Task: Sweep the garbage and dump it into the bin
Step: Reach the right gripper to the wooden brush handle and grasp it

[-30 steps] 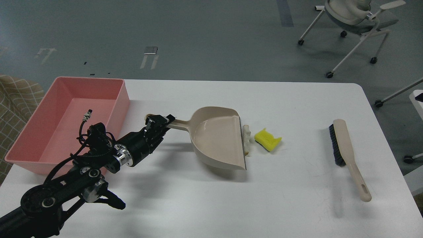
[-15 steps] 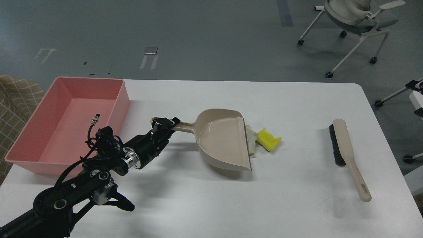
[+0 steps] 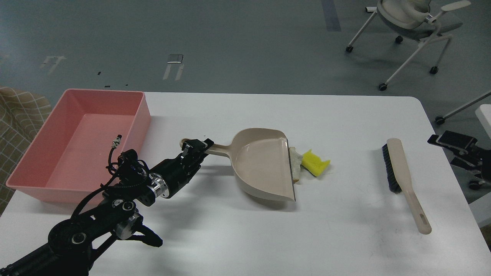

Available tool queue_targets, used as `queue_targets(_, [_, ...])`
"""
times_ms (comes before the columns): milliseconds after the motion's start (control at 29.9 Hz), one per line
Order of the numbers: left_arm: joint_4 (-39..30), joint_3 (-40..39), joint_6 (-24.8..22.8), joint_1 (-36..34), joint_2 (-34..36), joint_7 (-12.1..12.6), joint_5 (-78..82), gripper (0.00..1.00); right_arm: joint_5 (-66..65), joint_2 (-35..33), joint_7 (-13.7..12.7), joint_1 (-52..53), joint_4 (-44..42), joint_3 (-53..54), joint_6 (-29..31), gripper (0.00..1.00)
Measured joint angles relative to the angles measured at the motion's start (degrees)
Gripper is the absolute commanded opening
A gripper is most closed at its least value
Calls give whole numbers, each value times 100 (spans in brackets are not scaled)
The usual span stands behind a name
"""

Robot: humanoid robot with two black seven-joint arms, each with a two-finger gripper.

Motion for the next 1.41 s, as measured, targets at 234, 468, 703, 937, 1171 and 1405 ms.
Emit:
queue_targets(234, [0,0,1,-11,-53,-10,1,3,-787,87,-72,-86,323,-149,0,100])
queue_targets(468, [0,-6,2,-11,-90,-5,-8,3,-1604,353,-110,-142,626,-513,0,100])
queue_targets(703, [0,-8,2,-11,-91,-1,-10,3,-1718,463,-189,-257,644,-588,0,98])
queue_targets(937, [-1,-9,2,-11,-87,-1,-10,3,-1897,472,-276,-534,647,-602,-1,92])
queue_targets(1171, [-1,-15,1,0,-95,-8,-10,4,-1902,473,-359,-666,657,-602,-1,68])
queue_targets(1405, [-2,-34,1,0,-68,-18,-11,4,-1902,493,-391,-681,779,-606,-1,64])
